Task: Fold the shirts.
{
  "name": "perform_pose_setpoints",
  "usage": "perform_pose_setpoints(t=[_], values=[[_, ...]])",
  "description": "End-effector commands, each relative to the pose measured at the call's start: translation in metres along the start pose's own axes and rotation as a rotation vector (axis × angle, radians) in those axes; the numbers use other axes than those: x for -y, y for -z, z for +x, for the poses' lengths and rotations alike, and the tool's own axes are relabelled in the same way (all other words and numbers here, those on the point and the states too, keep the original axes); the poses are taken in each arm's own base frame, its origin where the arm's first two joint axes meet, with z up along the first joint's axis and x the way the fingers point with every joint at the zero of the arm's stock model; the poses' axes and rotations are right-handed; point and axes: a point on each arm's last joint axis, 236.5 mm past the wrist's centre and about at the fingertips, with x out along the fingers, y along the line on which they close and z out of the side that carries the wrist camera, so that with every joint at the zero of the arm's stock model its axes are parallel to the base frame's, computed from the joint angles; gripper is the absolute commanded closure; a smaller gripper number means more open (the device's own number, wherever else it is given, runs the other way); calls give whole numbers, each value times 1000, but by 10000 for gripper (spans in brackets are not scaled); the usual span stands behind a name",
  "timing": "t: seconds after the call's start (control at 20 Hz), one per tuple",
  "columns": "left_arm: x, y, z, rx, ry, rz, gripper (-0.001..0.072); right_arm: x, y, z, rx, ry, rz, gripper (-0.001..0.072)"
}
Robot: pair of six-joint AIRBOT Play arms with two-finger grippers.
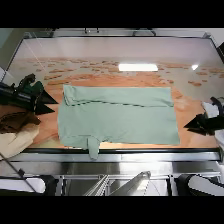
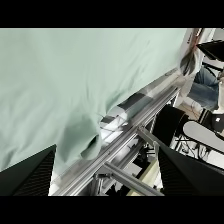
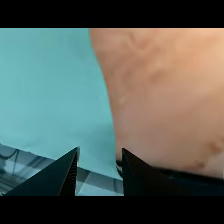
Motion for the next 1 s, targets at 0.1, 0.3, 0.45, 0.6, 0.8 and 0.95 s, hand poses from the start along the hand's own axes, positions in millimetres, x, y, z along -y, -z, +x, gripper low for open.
perform_pose_setpoints(t=[0.1, 0.3, 0.45, 0.6, 0.8, 0.95], values=[[-1, 60, 33, 38, -4, 0, 13, 13, 44, 31, -119, -44, 89, 380], [-4, 76, 42, 88, -47, 22, 13, 19, 53, 47, -139, -53, 127, 380], [-30, 88, 43, 95, -173, -3, 13, 4, 40, 59, -97, -156, 110, 381], [-56, 97, 41, 110, -294, -53, 13, -7, 27, 67, -59, -192, 75, 467], [-82, 122, 55, 66, -336, -230, 12, -9, 26, 70, -60, -182, 37, 692], [-97, 142, 79, -19, -293, -306, 12, -11, 23, 70, -50, -189, 39, 692]])
